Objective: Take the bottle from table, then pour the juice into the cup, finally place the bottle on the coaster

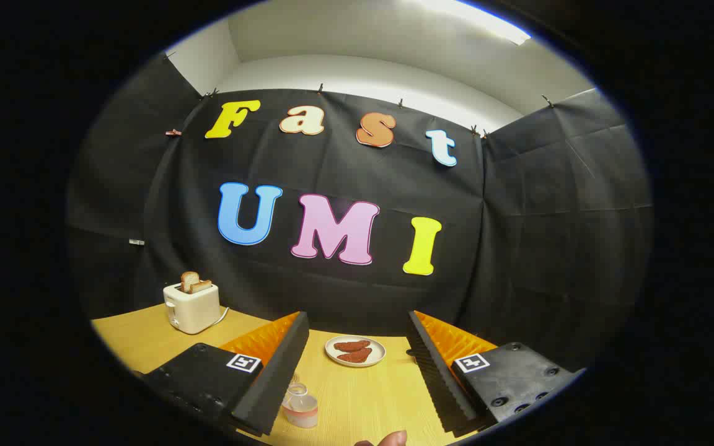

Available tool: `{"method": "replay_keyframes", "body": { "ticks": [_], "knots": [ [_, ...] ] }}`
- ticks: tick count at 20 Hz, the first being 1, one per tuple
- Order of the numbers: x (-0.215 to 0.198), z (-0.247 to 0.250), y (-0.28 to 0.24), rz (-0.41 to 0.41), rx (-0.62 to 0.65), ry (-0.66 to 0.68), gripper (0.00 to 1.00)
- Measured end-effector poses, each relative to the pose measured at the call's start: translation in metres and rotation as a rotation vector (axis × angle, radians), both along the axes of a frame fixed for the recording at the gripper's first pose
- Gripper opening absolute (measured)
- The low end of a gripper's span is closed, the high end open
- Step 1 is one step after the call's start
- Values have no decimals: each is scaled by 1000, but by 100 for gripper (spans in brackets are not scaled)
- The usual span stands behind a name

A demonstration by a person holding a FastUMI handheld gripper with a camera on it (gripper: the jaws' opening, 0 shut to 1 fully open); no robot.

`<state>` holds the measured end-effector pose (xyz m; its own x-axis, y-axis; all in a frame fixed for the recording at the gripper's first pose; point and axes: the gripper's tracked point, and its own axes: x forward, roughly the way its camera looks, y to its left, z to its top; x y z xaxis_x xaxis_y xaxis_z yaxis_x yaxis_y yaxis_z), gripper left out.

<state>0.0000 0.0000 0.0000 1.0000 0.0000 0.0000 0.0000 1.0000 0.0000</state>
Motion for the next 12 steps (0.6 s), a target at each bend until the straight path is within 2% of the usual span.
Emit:
{"method": "replay_keyframes", "body": {
  "ticks": [12],
  "knots": [
    [-3,-1,5,-2,-9,0,97]
  ]
}}
